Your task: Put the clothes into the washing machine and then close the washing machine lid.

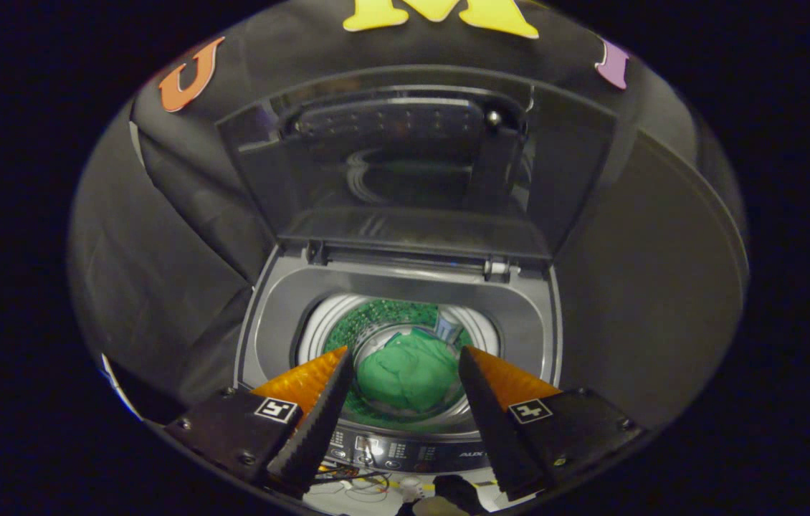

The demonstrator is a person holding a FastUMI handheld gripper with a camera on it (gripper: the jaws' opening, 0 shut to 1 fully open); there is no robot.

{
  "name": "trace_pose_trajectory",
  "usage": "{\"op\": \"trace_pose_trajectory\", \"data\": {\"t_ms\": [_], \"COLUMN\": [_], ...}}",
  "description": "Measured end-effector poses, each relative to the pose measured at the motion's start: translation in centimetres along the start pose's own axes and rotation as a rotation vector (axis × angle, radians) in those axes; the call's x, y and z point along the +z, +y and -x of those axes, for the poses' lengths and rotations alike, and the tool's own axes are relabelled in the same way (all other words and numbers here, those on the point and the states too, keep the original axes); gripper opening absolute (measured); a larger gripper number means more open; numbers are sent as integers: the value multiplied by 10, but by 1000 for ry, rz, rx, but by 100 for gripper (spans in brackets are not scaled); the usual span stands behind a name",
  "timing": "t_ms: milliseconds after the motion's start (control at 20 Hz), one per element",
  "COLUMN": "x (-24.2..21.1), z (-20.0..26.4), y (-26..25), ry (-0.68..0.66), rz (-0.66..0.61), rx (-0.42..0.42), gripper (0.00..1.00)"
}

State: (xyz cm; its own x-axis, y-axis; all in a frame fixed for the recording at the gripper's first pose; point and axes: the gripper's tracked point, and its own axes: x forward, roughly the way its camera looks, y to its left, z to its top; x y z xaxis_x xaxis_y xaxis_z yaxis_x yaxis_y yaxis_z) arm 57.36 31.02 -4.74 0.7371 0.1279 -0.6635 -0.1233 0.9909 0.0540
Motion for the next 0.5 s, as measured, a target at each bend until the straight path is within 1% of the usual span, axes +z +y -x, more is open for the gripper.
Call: {"op": "trace_pose_trajectory", "data": {"t_ms": [500], "x": [75], "z": [86], "y": [12], "ry": [-278], "rz": [90], "rx": [3], "gripper": [92]}}
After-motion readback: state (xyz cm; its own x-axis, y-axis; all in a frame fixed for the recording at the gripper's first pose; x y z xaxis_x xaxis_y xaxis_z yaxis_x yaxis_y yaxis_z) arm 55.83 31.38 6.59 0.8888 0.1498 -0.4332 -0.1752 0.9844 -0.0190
